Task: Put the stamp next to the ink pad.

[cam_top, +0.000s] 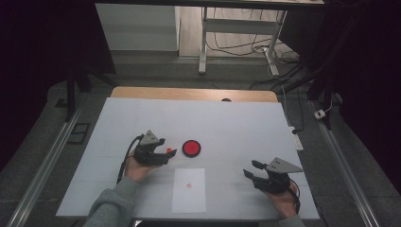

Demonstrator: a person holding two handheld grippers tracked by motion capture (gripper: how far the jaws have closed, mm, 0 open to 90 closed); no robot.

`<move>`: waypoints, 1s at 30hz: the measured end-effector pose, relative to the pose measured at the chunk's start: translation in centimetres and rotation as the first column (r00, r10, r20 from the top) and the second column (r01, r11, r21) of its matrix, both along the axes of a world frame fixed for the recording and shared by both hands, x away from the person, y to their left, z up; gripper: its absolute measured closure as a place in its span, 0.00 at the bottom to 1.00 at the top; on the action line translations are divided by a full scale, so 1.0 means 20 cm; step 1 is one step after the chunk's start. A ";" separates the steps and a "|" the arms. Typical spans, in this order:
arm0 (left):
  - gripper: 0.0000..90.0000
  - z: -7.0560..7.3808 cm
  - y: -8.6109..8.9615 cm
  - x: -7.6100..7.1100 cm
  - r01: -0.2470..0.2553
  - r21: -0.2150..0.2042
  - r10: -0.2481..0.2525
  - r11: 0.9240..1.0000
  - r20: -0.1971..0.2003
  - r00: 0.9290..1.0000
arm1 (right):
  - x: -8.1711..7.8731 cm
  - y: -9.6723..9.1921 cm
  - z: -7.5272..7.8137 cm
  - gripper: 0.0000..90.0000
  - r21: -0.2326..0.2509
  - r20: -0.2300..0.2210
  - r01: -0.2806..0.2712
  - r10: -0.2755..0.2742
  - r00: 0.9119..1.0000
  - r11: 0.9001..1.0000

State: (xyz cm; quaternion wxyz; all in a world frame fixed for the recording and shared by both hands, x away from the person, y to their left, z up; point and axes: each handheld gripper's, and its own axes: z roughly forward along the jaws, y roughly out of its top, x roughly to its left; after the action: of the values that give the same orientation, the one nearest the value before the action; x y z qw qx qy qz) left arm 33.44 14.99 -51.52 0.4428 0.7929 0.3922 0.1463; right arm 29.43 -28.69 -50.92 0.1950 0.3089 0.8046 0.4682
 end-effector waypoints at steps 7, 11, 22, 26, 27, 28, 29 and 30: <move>0.33 0.06 0.01 -0.07 0.029 -0.016 -0.028 0.999 0.032 0.999 | 0.01 0.00 0.00 0.52 -0.004 -0.002 -0.010 0.010 1.000 1.000; 0.33 0.09 0.03 -0.11 0.039 -0.024 -0.039 0.999 0.036 0.999 | 0.01 -0.01 0.00 0.52 -0.009 -0.001 -0.013 0.013 1.000 1.000; 0.33 0.11 0.15 -0.29 0.079 -0.009 -0.079 0.997 0.031 0.996 | 0.01 0.00 0.00 0.52 -0.036 0.026 -0.020 0.021 0.999 0.999; 0.34 0.09 0.20 -0.35 0.087 -0.004 -0.087 0.996 0.021 0.996 | 0.01 0.00 -0.01 0.52 -0.064 0.036 -0.022 0.024 0.999 0.998; 0.34 0.08 0.21 -0.36 0.088 -0.005 -0.088 0.996 0.016 0.996 | 0.01 0.00 -0.01 0.52 -0.070 0.039 -0.023 0.025 0.999 0.997; 0.34 0.08 0.22 -0.37 0.089 -0.001 -0.089 0.996 0.012 0.996 | 0.01 -0.01 -0.01 0.52 -0.074 0.037 -0.017 0.020 0.999 0.997; 0.34 0.07 0.23 -0.38 0.089 0.001 -0.089 0.996 0.009 0.996 | 0.01 -0.01 -0.01 0.52 -0.078 0.041 -0.018 0.021 0.999 0.997; 0.34 0.06 0.25 -0.39 0.089 0.001 -0.089 0.996 0.004 0.996 | 0.01 -0.01 -0.01 0.52 -0.082 0.041 -0.017 0.021 0.999 0.996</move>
State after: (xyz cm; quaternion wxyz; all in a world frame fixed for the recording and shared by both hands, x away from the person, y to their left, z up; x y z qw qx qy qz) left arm 25.56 19.89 -50.24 0.4493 0.8094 0.3557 0.1281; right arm 29.63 -28.85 -51.21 0.2200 0.2830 0.8217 0.4431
